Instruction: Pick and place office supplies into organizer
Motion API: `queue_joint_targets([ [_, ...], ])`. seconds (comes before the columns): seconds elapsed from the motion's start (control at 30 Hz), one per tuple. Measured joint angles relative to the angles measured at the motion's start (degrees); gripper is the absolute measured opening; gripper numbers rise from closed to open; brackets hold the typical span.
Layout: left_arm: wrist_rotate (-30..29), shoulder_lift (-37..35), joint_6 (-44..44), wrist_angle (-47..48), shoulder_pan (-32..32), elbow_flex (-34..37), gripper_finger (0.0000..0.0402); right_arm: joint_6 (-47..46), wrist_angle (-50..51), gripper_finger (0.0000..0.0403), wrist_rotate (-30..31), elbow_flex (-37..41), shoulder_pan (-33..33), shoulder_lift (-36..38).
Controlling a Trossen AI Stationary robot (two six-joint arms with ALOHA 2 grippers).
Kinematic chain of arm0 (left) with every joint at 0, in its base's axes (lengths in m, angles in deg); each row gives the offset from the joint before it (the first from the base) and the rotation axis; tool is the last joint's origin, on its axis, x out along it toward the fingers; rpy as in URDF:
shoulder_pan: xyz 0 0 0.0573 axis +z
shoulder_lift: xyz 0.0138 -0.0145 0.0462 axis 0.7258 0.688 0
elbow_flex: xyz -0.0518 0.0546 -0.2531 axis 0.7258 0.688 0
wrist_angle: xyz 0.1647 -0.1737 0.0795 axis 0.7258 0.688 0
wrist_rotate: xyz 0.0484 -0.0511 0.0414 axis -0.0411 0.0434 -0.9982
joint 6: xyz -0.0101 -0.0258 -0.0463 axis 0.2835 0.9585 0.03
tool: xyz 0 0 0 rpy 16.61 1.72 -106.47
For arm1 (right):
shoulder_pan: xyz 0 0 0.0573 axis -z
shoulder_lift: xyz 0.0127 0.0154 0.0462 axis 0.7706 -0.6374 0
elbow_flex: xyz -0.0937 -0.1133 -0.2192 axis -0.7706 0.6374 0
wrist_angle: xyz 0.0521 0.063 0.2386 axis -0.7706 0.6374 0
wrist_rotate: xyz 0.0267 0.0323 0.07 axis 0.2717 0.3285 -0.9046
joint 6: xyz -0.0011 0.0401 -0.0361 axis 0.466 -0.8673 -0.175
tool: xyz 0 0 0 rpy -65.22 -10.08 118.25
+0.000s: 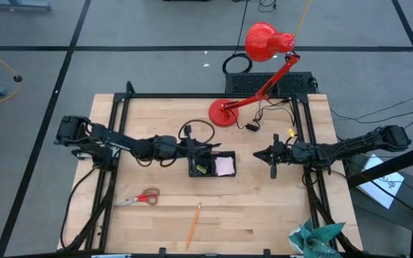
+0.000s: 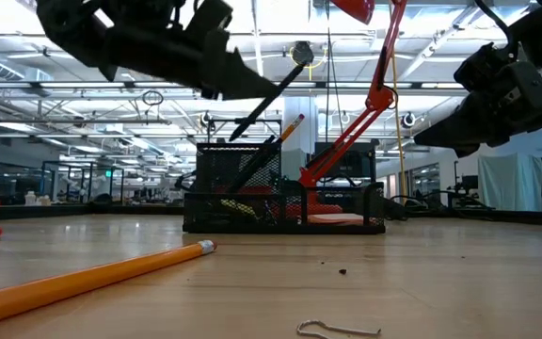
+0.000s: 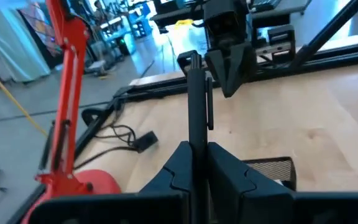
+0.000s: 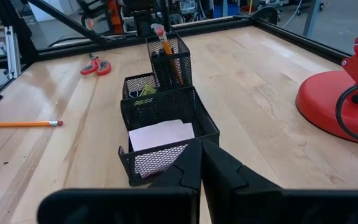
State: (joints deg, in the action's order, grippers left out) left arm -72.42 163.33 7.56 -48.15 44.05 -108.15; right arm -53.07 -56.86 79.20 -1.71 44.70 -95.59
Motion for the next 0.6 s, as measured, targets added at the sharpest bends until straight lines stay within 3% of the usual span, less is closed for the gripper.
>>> queue_joint_targets([
  [0.37, 2.2, 0.0, 5.8, -2.3, 0.7, 7.3, 0.003, 0.9, 0.2, 0.0002, 0.0, 0.0, 0.0, 0.0],
  [0.6, 2.1, 1.1, 5.8, -3.8, 0.6, 8.4, 0.003, 0.9, -0.6, 0.0002, 0.1, 0.0, 0.0, 0.0],
])
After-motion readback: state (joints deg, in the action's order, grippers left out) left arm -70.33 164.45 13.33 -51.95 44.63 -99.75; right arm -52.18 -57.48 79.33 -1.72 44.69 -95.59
